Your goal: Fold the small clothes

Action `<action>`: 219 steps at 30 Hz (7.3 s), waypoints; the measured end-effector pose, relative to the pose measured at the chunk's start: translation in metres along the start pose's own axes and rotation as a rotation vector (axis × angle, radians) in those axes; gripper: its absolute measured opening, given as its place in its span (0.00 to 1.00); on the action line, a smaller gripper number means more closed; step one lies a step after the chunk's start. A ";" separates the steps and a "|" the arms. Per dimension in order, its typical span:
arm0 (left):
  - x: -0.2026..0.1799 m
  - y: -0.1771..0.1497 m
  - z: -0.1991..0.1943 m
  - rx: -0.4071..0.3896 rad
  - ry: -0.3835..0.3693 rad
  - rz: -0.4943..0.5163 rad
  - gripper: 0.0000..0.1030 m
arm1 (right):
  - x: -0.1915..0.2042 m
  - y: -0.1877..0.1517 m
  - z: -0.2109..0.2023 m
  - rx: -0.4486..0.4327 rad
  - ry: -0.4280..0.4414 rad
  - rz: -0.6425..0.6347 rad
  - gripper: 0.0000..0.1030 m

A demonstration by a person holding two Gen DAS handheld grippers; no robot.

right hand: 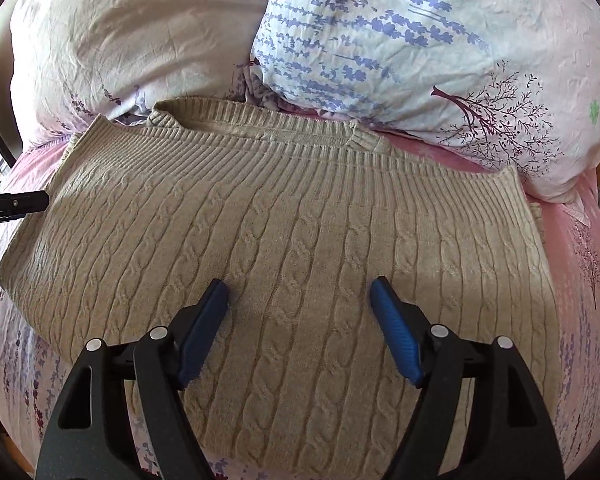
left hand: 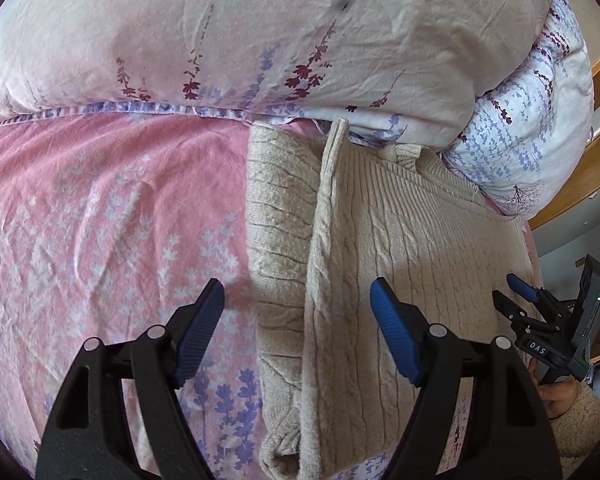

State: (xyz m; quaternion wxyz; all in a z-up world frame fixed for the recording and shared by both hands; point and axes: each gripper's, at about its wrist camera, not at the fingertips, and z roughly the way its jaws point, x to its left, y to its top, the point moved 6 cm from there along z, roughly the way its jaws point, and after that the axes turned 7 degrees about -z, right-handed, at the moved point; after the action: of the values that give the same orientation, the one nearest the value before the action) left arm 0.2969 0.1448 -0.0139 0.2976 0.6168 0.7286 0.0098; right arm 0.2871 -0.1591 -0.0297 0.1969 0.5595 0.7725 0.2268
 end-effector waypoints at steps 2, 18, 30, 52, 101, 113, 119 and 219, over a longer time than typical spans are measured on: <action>-0.003 0.000 0.001 0.004 -0.036 -0.017 0.72 | -0.001 0.000 -0.001 -0.001 0.001 0.005 0.74; -0.025 -0.004 0.013 0.012 -0.136 -0.157 0.27 | -0.018 -0.010 -0.023 -0.049 0.049 0.085 0.74; -0.055 0.003 -0.005 -0.064 -0.190 -0.196 0.18 | -0.079 -0.044 -0.050 -0.063 0.021 0.248 0.74; -0.325 -0.030 0.050 0.009 -0.432 -0.142 0.16 | -0.233 -0.133 -0.111 -0.114 -0.021 0.569 0.74; -0.247 -0.096 0.063 0.059 -0.108 0.117 0.70 | -0.228 -0.038 -0.071 -0.147 0.232 0.544 0.09; -0.242 -0.116 0.075 0.119 -0.100 0.092 0.70 | -0.235 -0.053 -0.048 -0.041 0.227 0.569 0.12; -0.233 -0.108 0.068 0.103 -0.125 0.034 0.68 | -0.238 -0.080 -0.084 -0.062 0.353 0.650 0.53; -0.256 -0.053 0.071 0.058 -0.130 0.040 0.36 | -0.173 -0.048 -0.032 0.007 0.729 0.729 0.31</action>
State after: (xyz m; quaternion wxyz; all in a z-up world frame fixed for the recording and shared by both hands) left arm 0.2972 -0.1242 0.0152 0.3262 0.6389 0.6952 -0.0454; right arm 0.2836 -0.3410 -0.0224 -0.1789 0.6777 0.5466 0.4583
